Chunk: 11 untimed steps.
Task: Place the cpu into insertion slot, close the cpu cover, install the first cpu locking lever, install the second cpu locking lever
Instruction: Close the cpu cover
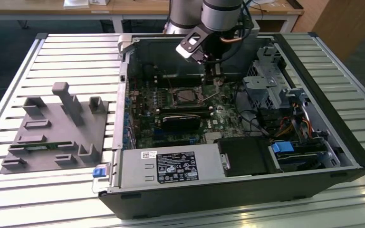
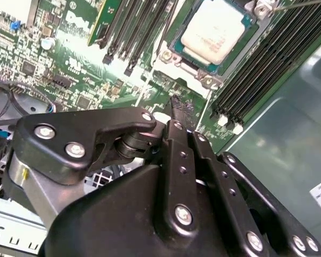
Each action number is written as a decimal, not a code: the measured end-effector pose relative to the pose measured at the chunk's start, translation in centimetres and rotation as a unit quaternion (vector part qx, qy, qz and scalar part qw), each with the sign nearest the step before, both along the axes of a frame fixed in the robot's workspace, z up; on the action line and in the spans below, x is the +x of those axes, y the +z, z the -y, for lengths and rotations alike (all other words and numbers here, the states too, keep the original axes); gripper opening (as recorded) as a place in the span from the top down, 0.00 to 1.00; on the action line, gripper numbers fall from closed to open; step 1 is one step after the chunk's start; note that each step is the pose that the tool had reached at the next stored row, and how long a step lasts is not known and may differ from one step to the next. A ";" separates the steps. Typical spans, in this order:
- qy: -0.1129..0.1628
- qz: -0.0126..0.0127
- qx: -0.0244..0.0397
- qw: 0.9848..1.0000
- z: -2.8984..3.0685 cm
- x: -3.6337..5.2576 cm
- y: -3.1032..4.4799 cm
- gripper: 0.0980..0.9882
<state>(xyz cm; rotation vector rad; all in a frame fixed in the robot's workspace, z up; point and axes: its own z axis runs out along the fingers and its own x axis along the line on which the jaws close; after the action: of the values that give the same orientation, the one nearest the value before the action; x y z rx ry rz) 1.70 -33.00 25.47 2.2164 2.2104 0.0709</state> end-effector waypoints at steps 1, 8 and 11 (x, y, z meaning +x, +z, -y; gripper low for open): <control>0.000 0.000 0.000 1.000 0.00 0.13 0.00 0.99; 0.000 0.000 0.000 1.000 0.00 0.70 0.12 0.99; 0.000 0.000 0.000 1.000 0.00 0.83 0.34 0.99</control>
<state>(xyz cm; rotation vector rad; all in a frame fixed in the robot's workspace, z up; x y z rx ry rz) 2.53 -33.00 25.81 2.2167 2.2107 0.0703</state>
